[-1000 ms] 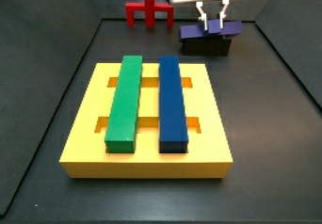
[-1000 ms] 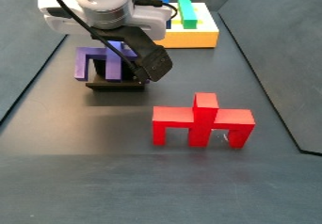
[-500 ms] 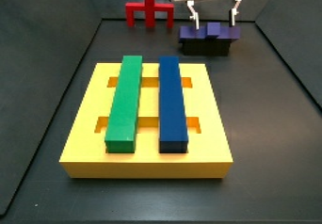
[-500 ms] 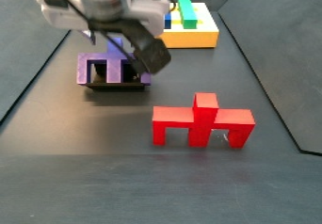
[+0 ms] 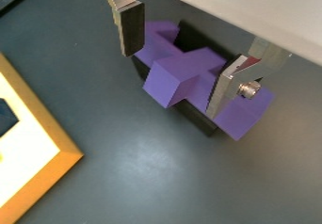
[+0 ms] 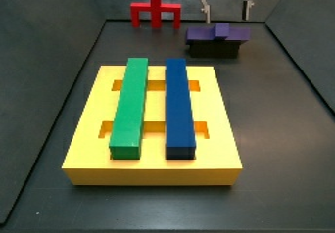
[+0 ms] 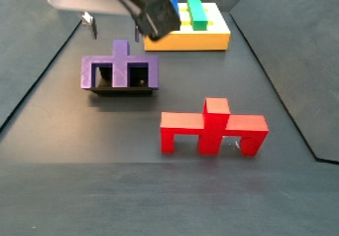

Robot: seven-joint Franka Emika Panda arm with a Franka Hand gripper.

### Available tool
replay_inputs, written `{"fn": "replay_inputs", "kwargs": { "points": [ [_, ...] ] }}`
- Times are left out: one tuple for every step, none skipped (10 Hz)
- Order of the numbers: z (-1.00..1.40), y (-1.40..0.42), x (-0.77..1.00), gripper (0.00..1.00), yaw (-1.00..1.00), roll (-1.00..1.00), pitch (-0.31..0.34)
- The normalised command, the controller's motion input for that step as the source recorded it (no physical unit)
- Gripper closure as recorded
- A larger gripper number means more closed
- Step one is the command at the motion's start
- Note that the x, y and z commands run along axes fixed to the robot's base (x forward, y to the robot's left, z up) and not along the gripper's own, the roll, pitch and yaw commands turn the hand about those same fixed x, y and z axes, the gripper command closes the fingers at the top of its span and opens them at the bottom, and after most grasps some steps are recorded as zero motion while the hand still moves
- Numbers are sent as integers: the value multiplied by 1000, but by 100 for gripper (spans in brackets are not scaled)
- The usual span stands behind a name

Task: Pick up the purple object. Move up. Place the purple object on the fixture. Regrasp the purple object. Move to above the board. Insert the purple object.
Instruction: Regrasp the purple object.

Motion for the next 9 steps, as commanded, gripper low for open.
{"fn": "replay_inputs", "kwargs": {
  "points": [
    [71,-43,0,0,40,1000,114],
    [49,-17,6,0,0,1000,149],
    [49,-17,146,0,0,1000,180],
    [46,-31,63,0,0,1000,220],
    [46,-26,0,0,9,1000,214],
    [63,-31,0,0,17,1000,194],
    [43,-97,0,0,23,1000,120],
    [34,-214,29,0,40,1000,40],
    [9,-266,66,0,43,1000,17]
  ]
}}
